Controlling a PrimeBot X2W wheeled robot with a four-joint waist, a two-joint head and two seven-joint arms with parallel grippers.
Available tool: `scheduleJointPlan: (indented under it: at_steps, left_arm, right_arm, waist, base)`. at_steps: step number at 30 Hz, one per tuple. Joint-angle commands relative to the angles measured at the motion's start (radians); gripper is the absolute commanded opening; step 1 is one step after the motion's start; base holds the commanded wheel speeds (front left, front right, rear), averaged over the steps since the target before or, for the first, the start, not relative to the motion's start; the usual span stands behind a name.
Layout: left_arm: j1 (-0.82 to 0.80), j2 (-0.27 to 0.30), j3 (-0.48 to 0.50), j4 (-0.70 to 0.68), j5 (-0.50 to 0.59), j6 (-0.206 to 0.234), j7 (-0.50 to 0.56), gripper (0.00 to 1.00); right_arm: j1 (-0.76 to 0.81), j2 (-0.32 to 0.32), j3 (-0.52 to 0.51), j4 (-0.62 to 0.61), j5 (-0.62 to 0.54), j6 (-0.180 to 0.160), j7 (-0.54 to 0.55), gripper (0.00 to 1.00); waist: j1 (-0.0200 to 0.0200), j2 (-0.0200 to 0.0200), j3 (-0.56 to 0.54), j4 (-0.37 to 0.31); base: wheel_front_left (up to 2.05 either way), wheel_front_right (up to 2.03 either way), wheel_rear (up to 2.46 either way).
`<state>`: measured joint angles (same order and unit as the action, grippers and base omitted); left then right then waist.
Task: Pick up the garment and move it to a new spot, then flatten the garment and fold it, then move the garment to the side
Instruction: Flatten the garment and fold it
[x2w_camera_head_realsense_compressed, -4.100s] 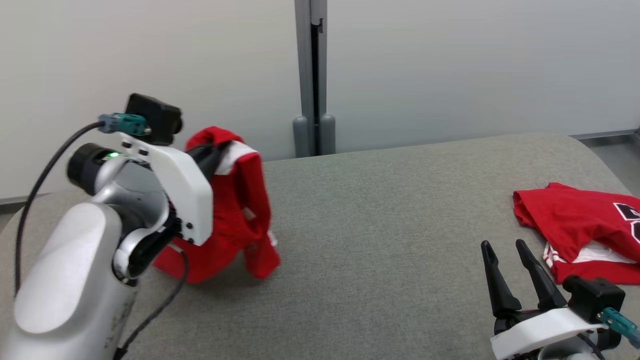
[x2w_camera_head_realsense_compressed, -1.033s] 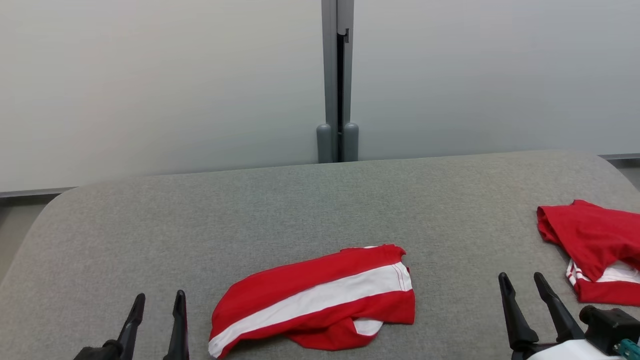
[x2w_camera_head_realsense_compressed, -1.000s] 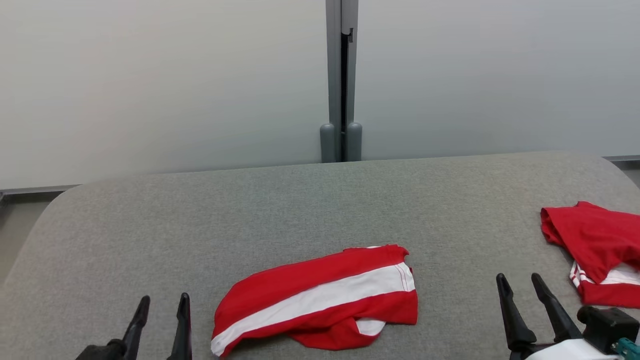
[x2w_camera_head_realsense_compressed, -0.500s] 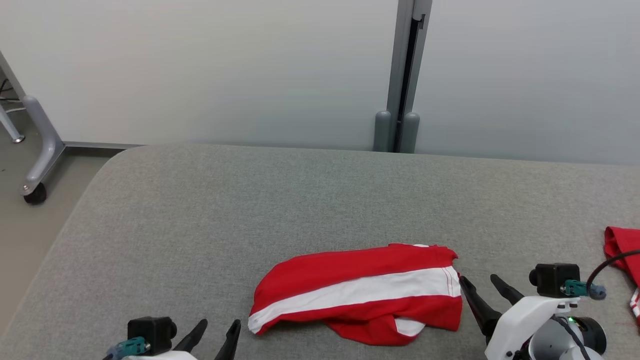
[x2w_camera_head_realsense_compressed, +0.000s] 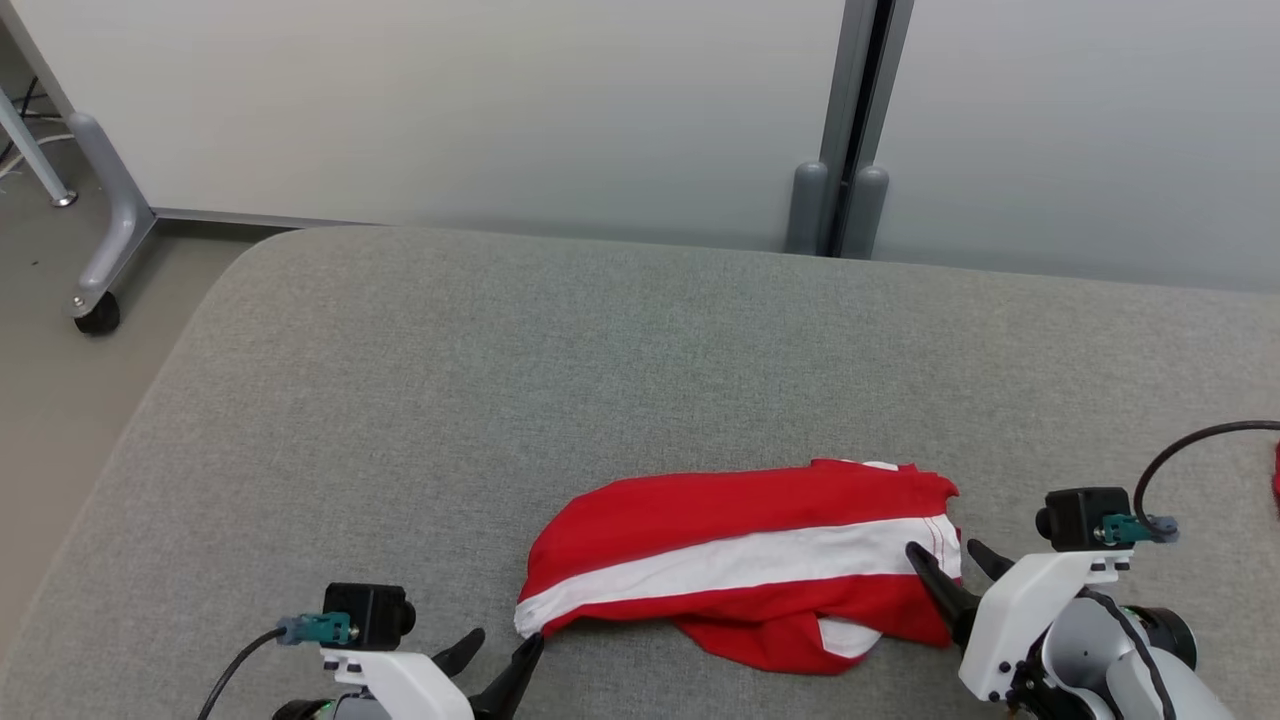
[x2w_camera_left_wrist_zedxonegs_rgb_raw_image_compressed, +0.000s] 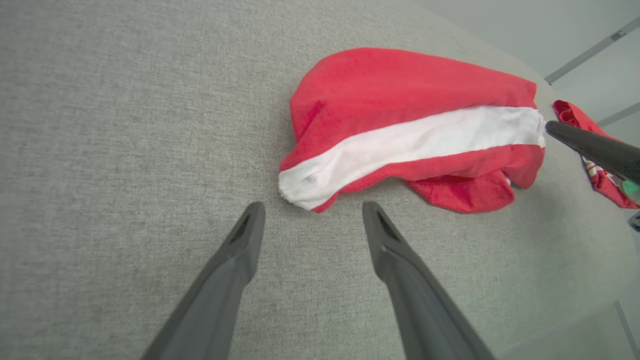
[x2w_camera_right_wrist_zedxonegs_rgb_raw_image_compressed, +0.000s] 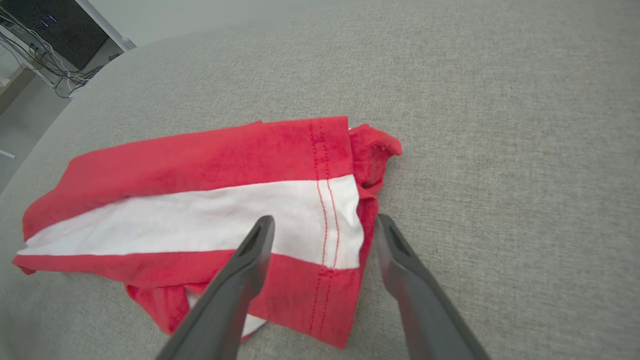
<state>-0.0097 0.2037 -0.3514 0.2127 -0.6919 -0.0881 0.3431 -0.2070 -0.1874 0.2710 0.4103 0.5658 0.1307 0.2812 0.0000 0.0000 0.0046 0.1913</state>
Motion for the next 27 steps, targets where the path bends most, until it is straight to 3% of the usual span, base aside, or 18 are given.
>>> scheduleJointPlan:
  at_steps: [1,20,21,23,24,25,26,27]
  left_arm:
    - [-0.028,-0.001,-0.006,0.013,-0.011,-0.009,0.004,1.0]
    - [-0.16,-0.027,-0.071,0.174,-0.081,-0.041,0.005,1.0]
    - [-0.166,-0.027,-0.073,0.18,-0.085,-0.042,0.0,0.96]
    - [-0.174,-0.025,-0.077,0.192,-0.088,-0.043,-0.008,0.63]
    - [-0.178,-0.025,-0.08,0.197,-0.088,-0.043,-0.011,0.45]
    - [-0.178,-0.025,-0.08,0.197,-0.088,-0.043,-0.011,0.45]
    - [-0.182,-0.024,-0.082,0.201,-0.091,-0.044,-0.015,0.36]
    - [-0.185,-0.023,-0.085,0.203,-0.093,-0.043,-0.02,0.26]
  right_arm:
    - [-0.014,-0.002,0.003,0.008,0.005,0.0,0.004,1.0]
    - [-0.068,0.001,0.041,0.051,0.023,0.0,-0.015,1.0]
    - [-0.071,0.002,0.042,0.053,0.026,0.0,-0.017,1.0]
    - [-0.074,0.002,0.047,0.057,0.028,0.0,-0.018,1.0]
    - [-0.074,0.001,0.049,0.058,0.03,0.0,-0.02,0.88]
    - [-0.074,0.001,0.049,0.058,0.03,0.0,-0.02,0.88]
    - [-0.074,0.0,0.052,0.059,0.034,0.0,-0.022,0.62]
    - [-0.075,-0.001,0.056,0.061,0.037,0.0,-0.025,0.47]
  waist:
    - [0.0,0.0,0.02,0.002]
    - [0.0,0.0,0.077,-0.005]
    - [0.0,0.0,0.078,-0.006]
    - [0.0,0.0,0.08,-0.007]
    - [0.0,0.0,0.08,-0.008]
    - [0.0,0.0,0.08,-0.008]
    - [0.0,0.0,0.079,-0.008]
    - [0.0,0.0,0.078,-0.008]
  base:
    - [0.0,0.0,0.0]
    - [0.0,0.0,0.0]
    - [0.0,0.0,0.0]
    - [0.0,0.0,0.0]
    - [0.0,0.0,0.0]
    - [0.0,0.0,0.0]
    - [0.0,0.0,0.0]
    - [0.0,0.0,0.0]
